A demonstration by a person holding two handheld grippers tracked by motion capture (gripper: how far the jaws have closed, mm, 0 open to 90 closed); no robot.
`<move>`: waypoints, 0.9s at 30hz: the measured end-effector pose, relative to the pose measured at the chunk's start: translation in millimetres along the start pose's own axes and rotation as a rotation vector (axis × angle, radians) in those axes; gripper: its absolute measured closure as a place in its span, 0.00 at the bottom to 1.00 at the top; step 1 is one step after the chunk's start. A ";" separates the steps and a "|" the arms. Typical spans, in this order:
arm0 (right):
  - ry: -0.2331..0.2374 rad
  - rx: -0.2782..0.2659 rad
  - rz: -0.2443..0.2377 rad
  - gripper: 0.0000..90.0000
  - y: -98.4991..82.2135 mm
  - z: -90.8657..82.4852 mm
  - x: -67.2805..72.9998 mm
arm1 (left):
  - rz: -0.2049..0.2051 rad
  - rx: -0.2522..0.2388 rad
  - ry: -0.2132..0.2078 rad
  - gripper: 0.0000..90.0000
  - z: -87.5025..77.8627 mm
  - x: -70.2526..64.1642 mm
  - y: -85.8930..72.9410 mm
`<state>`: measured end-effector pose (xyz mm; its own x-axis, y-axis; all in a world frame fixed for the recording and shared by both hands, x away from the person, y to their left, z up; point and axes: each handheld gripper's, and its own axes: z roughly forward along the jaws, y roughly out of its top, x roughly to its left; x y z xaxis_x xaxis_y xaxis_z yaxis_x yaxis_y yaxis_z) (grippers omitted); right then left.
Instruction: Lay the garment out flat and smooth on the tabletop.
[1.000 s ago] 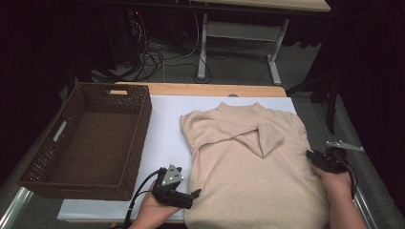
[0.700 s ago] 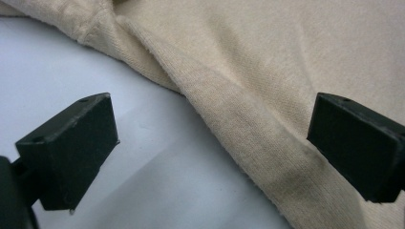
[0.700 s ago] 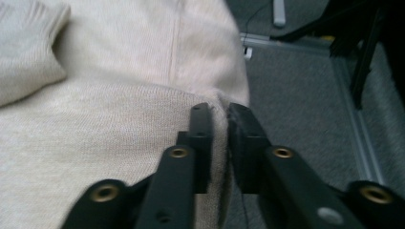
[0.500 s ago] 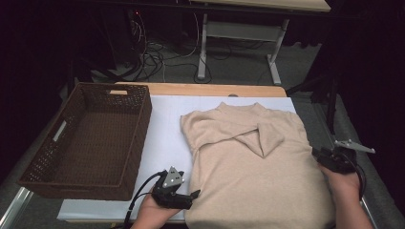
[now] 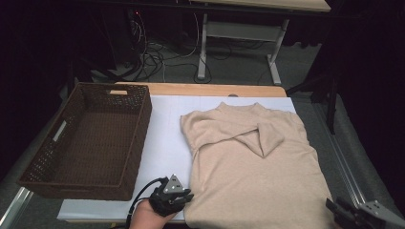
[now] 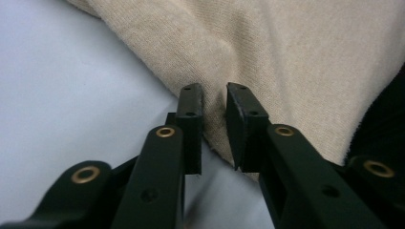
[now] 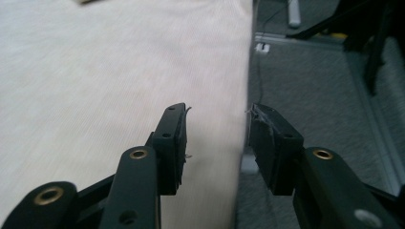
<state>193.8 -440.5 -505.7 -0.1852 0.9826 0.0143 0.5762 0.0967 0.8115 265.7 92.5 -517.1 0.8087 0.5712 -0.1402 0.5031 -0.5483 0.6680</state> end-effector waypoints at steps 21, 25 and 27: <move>-0.047 0.022 0.007 0.99 -31.7 -40.8 -3.2 | 0.046 0.031 -0.014 0.88 -6.3 -7.9 1.5; -0.045 0.035 0.002 0.99 -37.1 -44.5 0.3 | 0.038 0.021 -0.012 0.88 -11.3 -6.5 -2.5; -0.045 0.037 0.001 0.99 -37.6 -44.5 1.3 | 0.039 0.022 -0.012 0.88 -11.2 -6.3 -2.6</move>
<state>136.5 -449.9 -510.2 -0.1496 0.9887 -0.0119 0.6057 0.1012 0.7892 255.9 97.2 -509.7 0.8314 0.5417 -0.1236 0.4778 -0.5835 0.6567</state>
